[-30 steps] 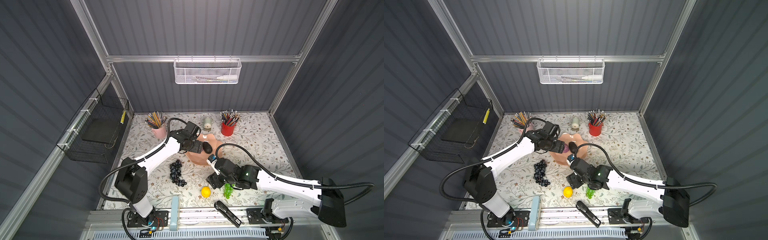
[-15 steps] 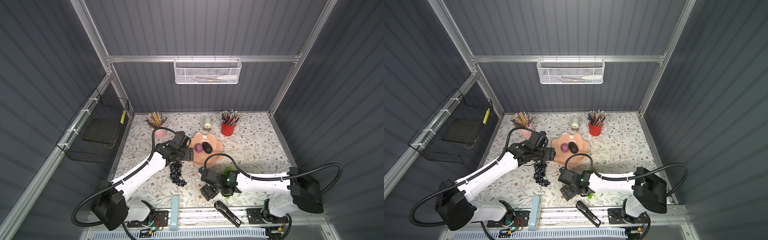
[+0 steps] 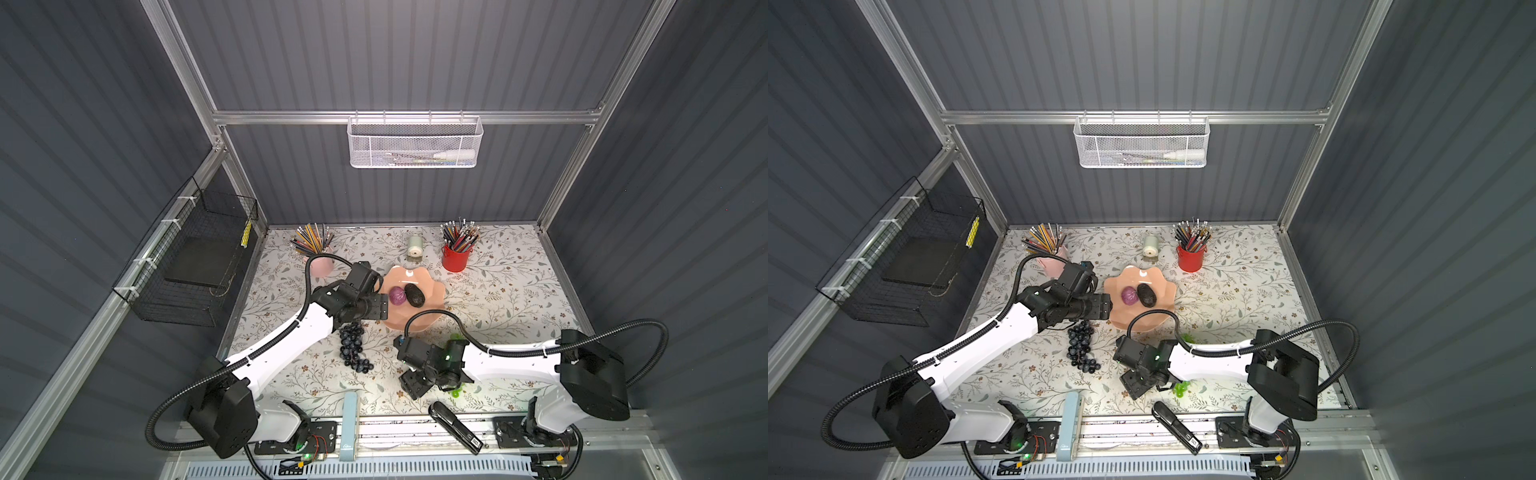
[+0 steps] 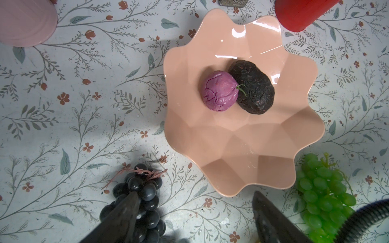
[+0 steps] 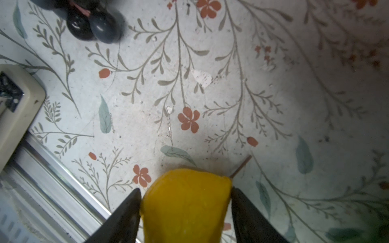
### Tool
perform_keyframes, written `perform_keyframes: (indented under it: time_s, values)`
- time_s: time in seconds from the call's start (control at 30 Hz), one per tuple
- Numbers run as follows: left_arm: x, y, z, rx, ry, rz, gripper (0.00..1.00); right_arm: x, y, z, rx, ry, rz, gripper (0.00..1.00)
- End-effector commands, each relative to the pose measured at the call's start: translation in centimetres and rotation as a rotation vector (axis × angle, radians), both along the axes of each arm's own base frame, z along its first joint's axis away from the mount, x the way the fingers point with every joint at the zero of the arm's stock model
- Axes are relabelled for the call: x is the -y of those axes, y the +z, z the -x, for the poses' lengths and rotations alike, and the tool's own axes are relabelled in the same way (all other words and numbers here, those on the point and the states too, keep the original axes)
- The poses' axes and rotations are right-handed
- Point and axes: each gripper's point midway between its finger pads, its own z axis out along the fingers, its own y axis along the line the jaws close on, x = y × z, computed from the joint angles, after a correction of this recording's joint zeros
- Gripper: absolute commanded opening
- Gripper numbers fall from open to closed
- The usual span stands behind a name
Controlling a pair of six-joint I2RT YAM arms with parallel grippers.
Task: Place and organize the fake fruits in the fruit bowl
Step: 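Grasp the yellow pear with the right gripper and lift it, then lower the yellow pear into the bowl and open the right gripper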
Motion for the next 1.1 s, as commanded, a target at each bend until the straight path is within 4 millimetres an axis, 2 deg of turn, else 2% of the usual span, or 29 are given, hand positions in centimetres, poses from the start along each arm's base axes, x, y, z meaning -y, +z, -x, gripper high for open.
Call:
perform_keyframes:
  time_s: [0.0,0.13,0.27,0.37,0.53,0.67,0.77,0.93,1.07]
  values:
    - [-0.2,0.0,-0.3,0.002,0.018,-0.008,0.85,-0.3,0.2,-0.1,0.004,0.012,-0.023,0.57]
    - [-0.3,0.0,-0.3,0.002,0.023,-0.01,0.85,-0.2,0.5,0.0,0.007,0.014,-0.025,0.5]
    - [-0.4,0.2,-0.4,0.007,0.033,-0.01,0.85,0.3,1.3,0.1,0.011,0.016,-0.014,0.49]
    - [-0.8,0.5,-0.4,0.02,0.049,-0.016,0.85,0.4,3.3,-0.5,0.046,0.018,-0.032,0.49]
    - [-1.5,1.0,-0.4,0.043,0.077,-0.023,0.85,0.4,8.5,-2.6,0.118,0.028,-0.074,0.49]
    - [-1.7,0.8,-0.1,0.037,0.081,-0.021,0.85,0.9,12.3,-5.7,0.208,0.023,-0.08,0.5]
    - [-1.9,0.5,0.2,0.029,0.081,-0.025,0.85,1.9,13.5,-8.8,0.258,-0.01,-0.081,0.5]
    - [-2.2,0.7,0.4,0.032,0.086,-0.031,0.85,3.0,12.9,-14.0,0.312,-0.086,-0.058,0.49]
    - [-3.1,1.5,0.5,0.05,0.1,-0.059,0.87,2.0,11.7,-16.6,0.355,-0.079,-0.032,0.5]
